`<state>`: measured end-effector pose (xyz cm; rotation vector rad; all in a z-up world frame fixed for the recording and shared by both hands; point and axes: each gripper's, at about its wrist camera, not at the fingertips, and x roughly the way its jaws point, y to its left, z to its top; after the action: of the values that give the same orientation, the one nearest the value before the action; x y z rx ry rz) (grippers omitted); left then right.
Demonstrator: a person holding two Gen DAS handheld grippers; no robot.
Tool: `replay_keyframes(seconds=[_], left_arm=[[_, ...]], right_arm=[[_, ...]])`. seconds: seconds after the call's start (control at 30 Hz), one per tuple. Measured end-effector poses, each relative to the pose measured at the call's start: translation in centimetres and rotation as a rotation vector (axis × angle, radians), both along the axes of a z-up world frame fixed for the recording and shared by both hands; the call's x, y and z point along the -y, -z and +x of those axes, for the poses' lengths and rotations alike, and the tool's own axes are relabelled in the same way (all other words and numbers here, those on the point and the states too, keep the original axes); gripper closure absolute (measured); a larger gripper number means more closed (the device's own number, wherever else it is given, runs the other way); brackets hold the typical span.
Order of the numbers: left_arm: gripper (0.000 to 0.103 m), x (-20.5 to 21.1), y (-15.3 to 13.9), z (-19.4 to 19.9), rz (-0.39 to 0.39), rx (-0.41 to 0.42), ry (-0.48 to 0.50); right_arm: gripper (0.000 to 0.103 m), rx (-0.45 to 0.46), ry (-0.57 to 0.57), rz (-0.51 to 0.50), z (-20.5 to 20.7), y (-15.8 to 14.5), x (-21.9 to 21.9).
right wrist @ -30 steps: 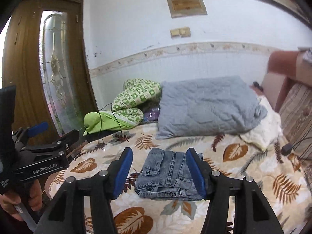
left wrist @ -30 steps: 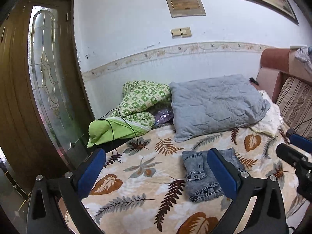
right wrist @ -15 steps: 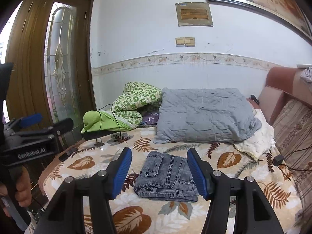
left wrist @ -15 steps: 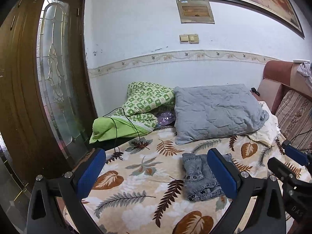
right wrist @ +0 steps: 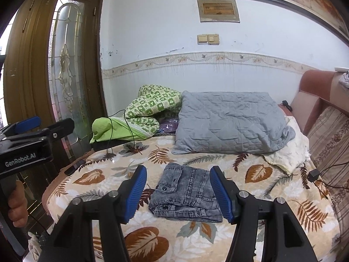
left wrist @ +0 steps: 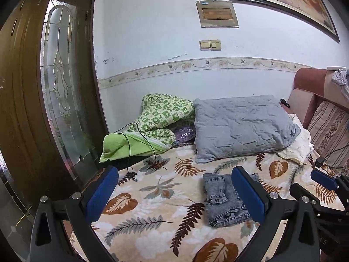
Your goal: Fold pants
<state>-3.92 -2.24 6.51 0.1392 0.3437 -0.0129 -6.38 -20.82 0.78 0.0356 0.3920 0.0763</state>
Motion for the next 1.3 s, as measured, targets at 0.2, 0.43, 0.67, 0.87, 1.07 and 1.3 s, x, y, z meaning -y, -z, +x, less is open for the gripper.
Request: replay_keyframes(seconds=[0.2,0.43,0.67,0.87,1.07,1.3], left_arm=[[0.000,0.2,0.2,-0.7,0.012,-0.004,0.009],[0.000,-0.2,0.4,-1.1,0.008,-0.021,0.008],[0.000,-1.0,0.4,-1.7,-0.002,-0.026,0.003],[0.000,-1.4,1.1,-2.0,-0.005,-0.049,0.006],[0.000,-1.5,1.7,-2.0,-0.010,-0.072,0.012],[0.000,-1.4,2.2,-1.8,-0.006,-0.085,0.013]], right_arm=[[0.039,-0.011,-0.004,-0.009,-0.1,0.4,-0.1],[0.039,-0.025,-0.011,-0.011,-0.8,0.6,-0.3],[0.039,-0.033,-0.016,-0.014,-1.4,0.8,-0.8],[0.039,-0.042,-0.025,-0.015,-2.0,1.1,-1.4],[0.039,-0.045,-0.037,-0.018,-2.3,1.2,-1.8],[0.039,-0.059,-0.035,-0.010,-2.1,1.7,-1.5]])
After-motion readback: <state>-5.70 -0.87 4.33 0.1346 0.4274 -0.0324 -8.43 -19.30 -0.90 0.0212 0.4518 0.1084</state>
